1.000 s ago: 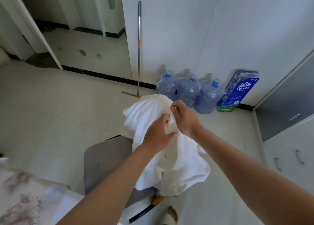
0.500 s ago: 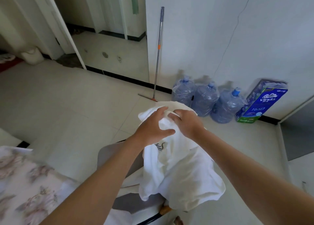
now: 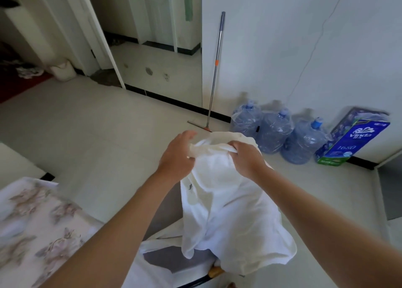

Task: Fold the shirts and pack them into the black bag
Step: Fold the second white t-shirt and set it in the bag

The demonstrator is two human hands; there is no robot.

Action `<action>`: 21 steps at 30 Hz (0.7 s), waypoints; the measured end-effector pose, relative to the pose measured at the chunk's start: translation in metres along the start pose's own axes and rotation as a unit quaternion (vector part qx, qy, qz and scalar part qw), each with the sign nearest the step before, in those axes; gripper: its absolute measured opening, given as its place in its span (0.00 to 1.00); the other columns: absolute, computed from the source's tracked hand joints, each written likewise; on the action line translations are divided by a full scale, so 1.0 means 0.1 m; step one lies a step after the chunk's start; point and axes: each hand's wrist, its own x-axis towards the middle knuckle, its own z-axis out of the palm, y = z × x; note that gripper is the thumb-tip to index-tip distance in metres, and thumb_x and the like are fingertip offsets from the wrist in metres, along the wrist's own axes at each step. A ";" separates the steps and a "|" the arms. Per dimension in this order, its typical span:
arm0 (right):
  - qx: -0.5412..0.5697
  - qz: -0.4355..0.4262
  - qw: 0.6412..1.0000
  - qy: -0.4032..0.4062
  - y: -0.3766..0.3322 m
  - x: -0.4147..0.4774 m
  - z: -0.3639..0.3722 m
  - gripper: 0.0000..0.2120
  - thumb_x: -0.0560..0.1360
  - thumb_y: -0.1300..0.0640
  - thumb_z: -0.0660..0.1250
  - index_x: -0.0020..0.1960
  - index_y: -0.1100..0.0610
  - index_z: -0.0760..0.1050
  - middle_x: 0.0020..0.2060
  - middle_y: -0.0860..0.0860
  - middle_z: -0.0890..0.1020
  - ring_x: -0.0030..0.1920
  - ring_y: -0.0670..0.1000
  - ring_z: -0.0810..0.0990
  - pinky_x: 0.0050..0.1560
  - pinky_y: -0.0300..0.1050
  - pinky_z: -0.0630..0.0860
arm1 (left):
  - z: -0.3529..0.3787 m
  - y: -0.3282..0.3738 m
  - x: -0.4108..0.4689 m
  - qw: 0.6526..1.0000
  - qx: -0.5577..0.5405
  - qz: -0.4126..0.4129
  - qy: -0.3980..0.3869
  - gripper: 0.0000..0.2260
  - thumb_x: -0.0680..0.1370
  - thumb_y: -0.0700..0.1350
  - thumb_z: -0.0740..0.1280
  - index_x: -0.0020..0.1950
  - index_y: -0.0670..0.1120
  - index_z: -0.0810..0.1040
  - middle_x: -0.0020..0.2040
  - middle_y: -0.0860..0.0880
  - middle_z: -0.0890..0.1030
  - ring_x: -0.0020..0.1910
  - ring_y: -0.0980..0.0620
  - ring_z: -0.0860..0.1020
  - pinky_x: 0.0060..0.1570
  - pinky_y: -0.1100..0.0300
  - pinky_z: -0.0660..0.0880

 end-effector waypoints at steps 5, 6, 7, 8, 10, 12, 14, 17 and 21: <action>0.071 -0.110 0.991 -0.015 -0.36 0.12 -0.06 0.11 0.78 0.57 0.65 0.60 0.53 0.77 0.47 0.45 0.80 0.48 0.50 0.79 0.45 0.43 0.70 | 0.08 0.25 0.07 0.997 0.001 0.072 -0.042 0.24 0.76 0.43 0.67 0.70 0.58 0.68 0.56 0.58 0.79 0.51 0.56 0.76 0.53 0.60 0.72; 0.075 -0.115 0.990 -0.040 -0.38 0.13 -0.05 0.14 0.76 0.54 0.67 0.61 0.51 0.76 0.48 0.45 0.80 0.49 0.49 0.79 0.47 0.43 0.72 | 0.05 0.24 0.10 0.998 -0.034 0.035 -0.035 0.21 0.77 0.39 0.62 0.67 0.59 0.72 0.52 0.59 0.80 0.48 0.56 0.78 0.47 0.60 0.75; 0.048 -0.118 0.990 -0.062 -0.34 0.16 -0.02 0.18 0.73 0.51 0.69 0.63 0.50 0.75 0.51 0.45 0.80 0.51 0.49 0.78 0.50 0.44 0.73 | 0.00 0.21 0.13 0.998 -0.050 0.007 -0.038 0.23 0.76 0.36 0.58 0.63 0.59 0.75 0.50 0.60 0.81 0.47 0.58 0.79 0.44 0.61 0.76; -0.018 -0.125 0.989 -0.077 -0.28 0.19 0.01 0.23 0.71 0.48 0.71 0.64 0.48 0.74 0.53 0.45 0.78 0.55 0.49 0.76 0.54 0.44 0.72 | -0.07 0.18 0.13 0.998 -0.046 -0.007 -0.050 0.25 0.74 0.34 0.56 0.60 0.60 0.78 0.49 0.60 0.81 0.47 0.59 0.79 0.43 0.62 0.75; -0.161 -0.116 0.975 -0.099 -0.14 0.28 0.11 0.28 0.69 0.44 0.71 0.68 0.45 0.72 0.61 0.48 0.74 0.63 0.52 0.71 0.64 0.49 0.66 | -0.25 0.10 0.12 0.997 -0.028 -0.014 -0.071 0.28 0.69 0.32 0.54 0.55 0.60 0.80 0.47 0.59 0.82 0.47 0.57 0.79 0.43 0.60 0.76; -0.155 -0.081 0.980 -0.099 -0.13 0.32 0.17 0.25 0.73 0.43 0.69 0.69 0.45 0.73 0.68 0.49 0.72 0.69 0.55 0.67 0.71 0.54 0.60 | -0.44 0.01 0.06 0.997 -0.011 -0.020 -0.078 0.29 0.68 0.32 0.54 0.54 0.61 0.79 0.47 0.58 0.82 0.46 0.54 0.80 0.45 0.56 0.79; -0.079 -0.072 0.991 -0.076 -0.31 0.33 0.17 0.15 0.77 0.49 0.66 0.63 0.48 0.75 0.61 0.51 0.79 0.64 0.57 0.75 0.64 0.53 0.68 | -0.64 -0.10 -0.05 0.998 0.016 -0.020 -0.057 0.30 0.69 0.32 0.54 0.58 0.62 0.77 0.50 0.60 0.81 0.48 0.54 0.79 0.47 0.56 0.78; -0.040 -0.087 0.994 -0.046 -0.84 0.28 0.12 0.09 0.78 0.55 0.60 0.57 0.50 0.74 0.47 0.51 0.82 0.48 0.57 0.80 0.43 0.47 0.71 | -1.04 -0.28 -0.27 0.993 0.103 0.014 0.053 0.31 0.71 0.32 0.58 0.63 0.63 0.72 0.55 0.63 0.75 0.50 0.57 0.75 0.47 0.60 0.74; -0.012 -0.140 0.989 -0.035 -1.78 0.01 0.12 0.08 0.74 0.57 0.58 0.51 0.47 0.71 0.42 0.49 0.80 0.44 0.56 0.79 0.41 0.50 0.77 | -1.73 -0.58 -0.65 0.975 0.189 0.035 0.114 0.20 0.69 0.35 0.63 0.51 0.57 0.81 0.47 0.59 0.76 0.51 0.53 0.75 0.44 0.59 0.71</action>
